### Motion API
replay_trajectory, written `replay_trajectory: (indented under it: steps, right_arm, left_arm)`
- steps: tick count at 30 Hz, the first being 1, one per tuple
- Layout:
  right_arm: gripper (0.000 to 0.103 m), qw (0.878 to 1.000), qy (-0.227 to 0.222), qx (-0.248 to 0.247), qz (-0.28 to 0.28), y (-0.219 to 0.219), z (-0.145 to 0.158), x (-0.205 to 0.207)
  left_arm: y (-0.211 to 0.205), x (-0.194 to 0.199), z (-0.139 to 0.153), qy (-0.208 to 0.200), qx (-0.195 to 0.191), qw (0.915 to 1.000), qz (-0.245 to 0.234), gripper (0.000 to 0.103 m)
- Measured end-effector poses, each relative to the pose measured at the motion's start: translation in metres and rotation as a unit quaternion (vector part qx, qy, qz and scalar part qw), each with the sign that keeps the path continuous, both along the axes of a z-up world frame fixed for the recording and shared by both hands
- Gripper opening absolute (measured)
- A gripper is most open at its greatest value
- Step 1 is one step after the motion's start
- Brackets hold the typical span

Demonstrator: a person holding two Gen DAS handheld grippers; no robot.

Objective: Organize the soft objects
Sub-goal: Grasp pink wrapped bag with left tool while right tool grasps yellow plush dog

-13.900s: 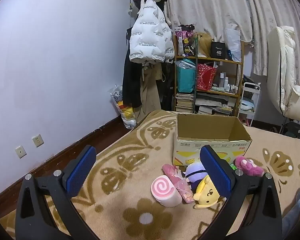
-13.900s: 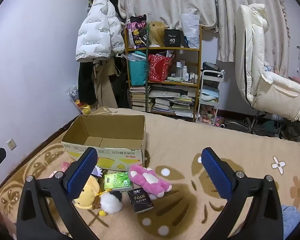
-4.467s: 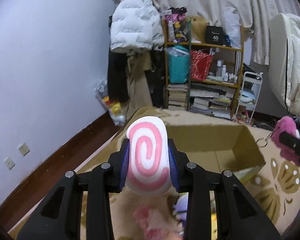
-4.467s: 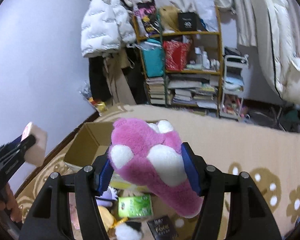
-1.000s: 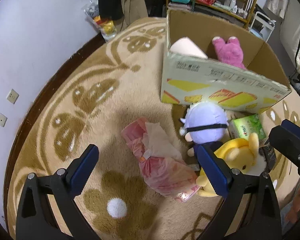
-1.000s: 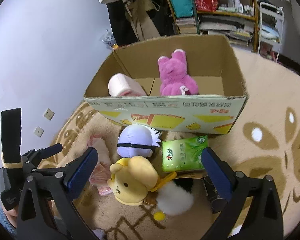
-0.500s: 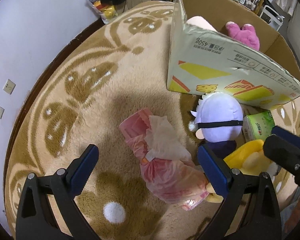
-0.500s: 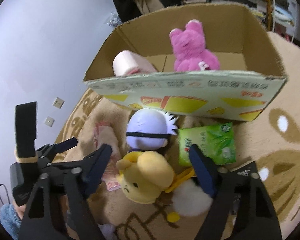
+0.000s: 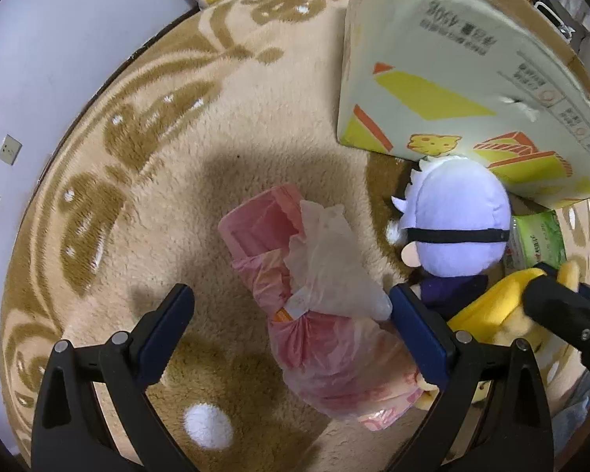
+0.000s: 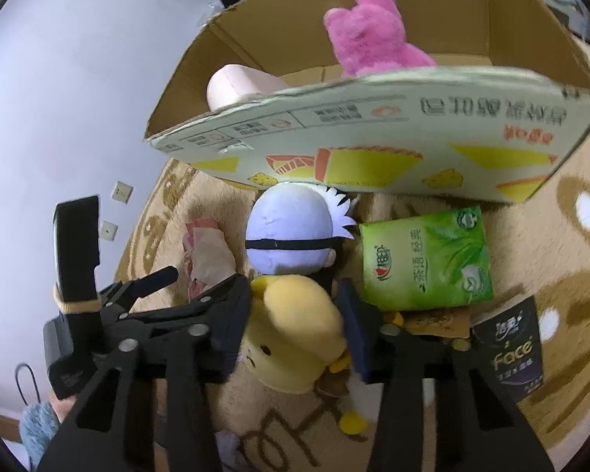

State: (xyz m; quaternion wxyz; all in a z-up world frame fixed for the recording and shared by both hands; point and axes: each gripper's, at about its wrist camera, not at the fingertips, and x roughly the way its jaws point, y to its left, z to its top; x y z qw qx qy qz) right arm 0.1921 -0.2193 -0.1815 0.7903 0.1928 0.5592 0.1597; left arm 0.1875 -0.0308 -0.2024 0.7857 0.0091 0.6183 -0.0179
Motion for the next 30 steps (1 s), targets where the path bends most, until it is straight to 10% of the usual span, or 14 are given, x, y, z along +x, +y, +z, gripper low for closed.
replay_trajectory:
  steps: [12,30]
  right_arm:
    - [0.026,1.000,0.018,-0.009,0.003,0.005,0.003,0.004]
    - [0.025,0.992,-0.106,-0.047,-0.044,-0.015,0.056,-0.011]
  left_arm:
    - [-0.011,0.001,-0.005,0.009,-0.046,0.9987,-0.020,0.048]
    - [-0.012,-0.050,0.041,-0.094,-0.025,0.9935,-0.059,0.022]
